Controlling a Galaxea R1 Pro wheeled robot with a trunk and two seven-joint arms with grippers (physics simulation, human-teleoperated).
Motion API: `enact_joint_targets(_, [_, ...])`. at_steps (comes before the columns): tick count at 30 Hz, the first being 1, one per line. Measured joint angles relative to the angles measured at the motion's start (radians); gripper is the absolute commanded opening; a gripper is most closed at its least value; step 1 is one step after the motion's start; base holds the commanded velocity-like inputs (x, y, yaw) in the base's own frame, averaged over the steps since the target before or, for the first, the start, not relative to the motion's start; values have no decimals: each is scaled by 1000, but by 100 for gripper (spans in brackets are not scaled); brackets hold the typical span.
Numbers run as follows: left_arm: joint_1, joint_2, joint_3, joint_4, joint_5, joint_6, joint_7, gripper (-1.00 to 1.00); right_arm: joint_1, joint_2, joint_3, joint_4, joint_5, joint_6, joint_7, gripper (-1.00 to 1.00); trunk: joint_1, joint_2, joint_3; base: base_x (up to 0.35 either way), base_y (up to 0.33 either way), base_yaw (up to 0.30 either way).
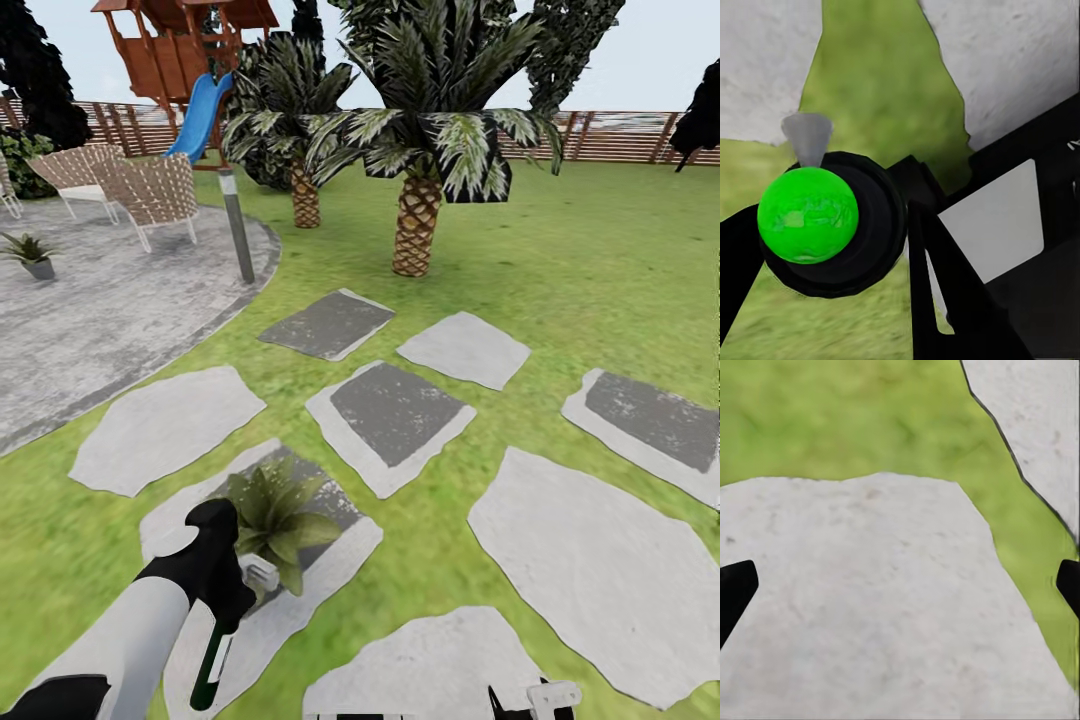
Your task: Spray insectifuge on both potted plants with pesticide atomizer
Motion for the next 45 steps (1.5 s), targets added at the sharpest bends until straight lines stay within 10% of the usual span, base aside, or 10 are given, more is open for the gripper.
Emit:
enact_joint_targets(28, [-14,-3,-1,0,4,-1,-11,-100,0,0,0,0,0,0,0,100,0,0,0,71,-89,145])
enact_joint_targets(36, [-167,-1,-3,13,-5,1,-34,-100,0,0,0,0,0,0,0,100,0,0,0,14,-3,0])
enact_joint_targets(45, [-201,10,-6,15,-7,-1,-36,-100,0,0,0,0,0,1,0,100,0,0,0,0,0,0])
